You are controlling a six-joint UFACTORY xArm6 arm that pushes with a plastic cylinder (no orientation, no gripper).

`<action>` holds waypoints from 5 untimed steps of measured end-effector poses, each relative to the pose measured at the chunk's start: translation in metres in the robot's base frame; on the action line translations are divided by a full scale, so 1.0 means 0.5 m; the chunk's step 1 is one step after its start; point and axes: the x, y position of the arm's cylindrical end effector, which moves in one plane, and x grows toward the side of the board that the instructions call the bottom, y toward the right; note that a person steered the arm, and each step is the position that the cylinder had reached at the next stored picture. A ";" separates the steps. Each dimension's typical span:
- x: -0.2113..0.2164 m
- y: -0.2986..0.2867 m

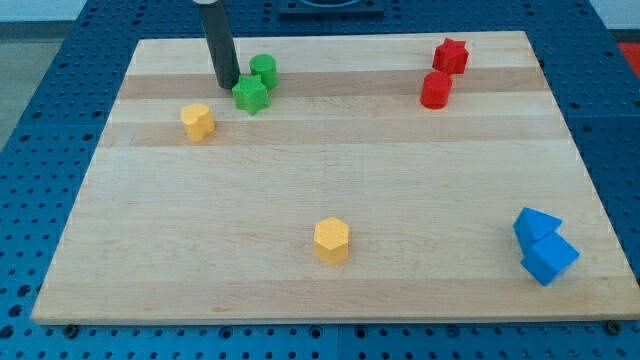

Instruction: Move the blue cube towards the line of blocks

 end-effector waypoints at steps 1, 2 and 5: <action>0.046 -0.001; 0.103 0.001; 0.266 -0.020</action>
